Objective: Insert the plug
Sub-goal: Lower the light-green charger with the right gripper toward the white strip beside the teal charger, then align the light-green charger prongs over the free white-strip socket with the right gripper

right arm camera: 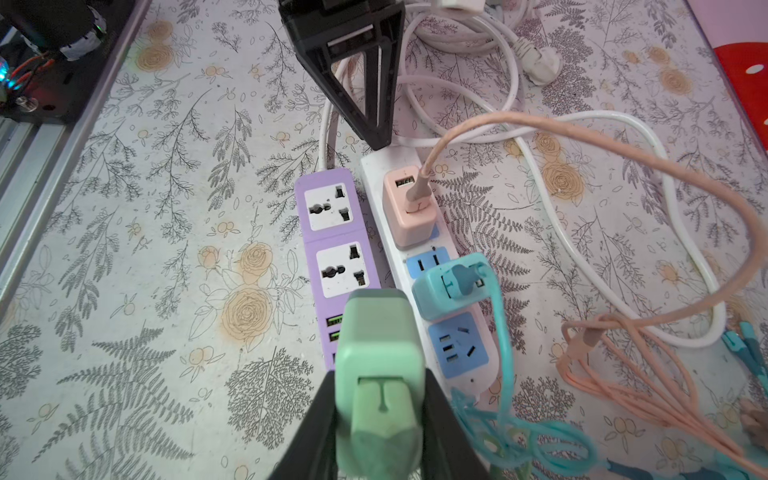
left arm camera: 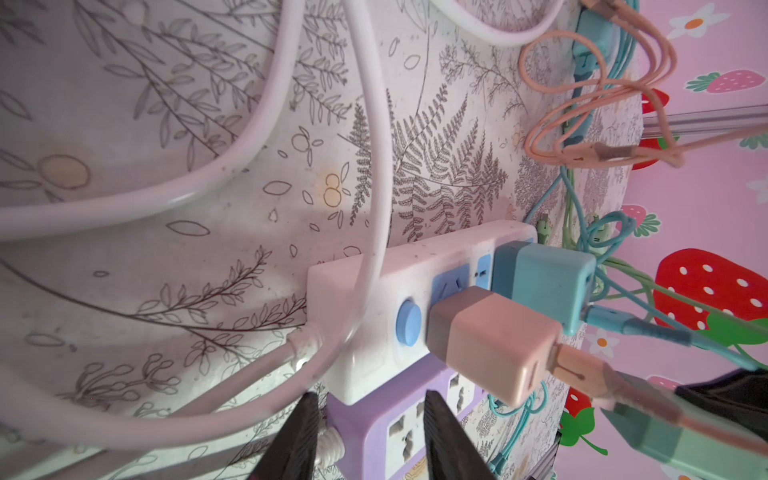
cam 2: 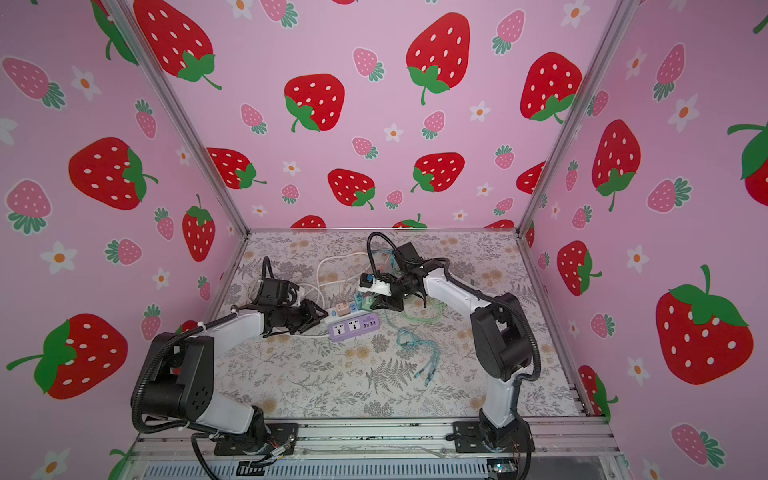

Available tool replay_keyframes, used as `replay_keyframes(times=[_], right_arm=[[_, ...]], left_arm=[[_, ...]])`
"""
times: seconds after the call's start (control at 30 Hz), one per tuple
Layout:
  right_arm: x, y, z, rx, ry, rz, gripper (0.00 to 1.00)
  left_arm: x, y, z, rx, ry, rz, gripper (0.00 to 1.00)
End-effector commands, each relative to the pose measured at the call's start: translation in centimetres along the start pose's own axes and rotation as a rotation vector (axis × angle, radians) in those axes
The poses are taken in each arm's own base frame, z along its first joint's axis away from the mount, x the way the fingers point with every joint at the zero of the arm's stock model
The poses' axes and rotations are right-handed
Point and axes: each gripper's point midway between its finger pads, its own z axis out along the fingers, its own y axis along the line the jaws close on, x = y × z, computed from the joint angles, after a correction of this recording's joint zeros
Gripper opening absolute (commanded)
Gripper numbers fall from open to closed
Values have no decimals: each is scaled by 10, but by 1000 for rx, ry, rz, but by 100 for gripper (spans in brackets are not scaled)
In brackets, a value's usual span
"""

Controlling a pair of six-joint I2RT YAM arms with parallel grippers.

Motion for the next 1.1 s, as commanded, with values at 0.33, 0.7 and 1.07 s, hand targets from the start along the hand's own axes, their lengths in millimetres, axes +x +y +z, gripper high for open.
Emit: replay_keyframes(times=[0.33, 0.7, 1.07], right_arm=[[21, -27, 12, 55, 110, -48, 0], [32, -50, 19, 111, 182, -86, 0], [36, -54, 22, 71, 230, -115, 0]], left_arm=[[-13, -1, 7, -33, -9, 44, 42], [-14, 3, 9, -56, -3, 47, 43], [-18, 5, 14, -64, 0, 47, 42]])
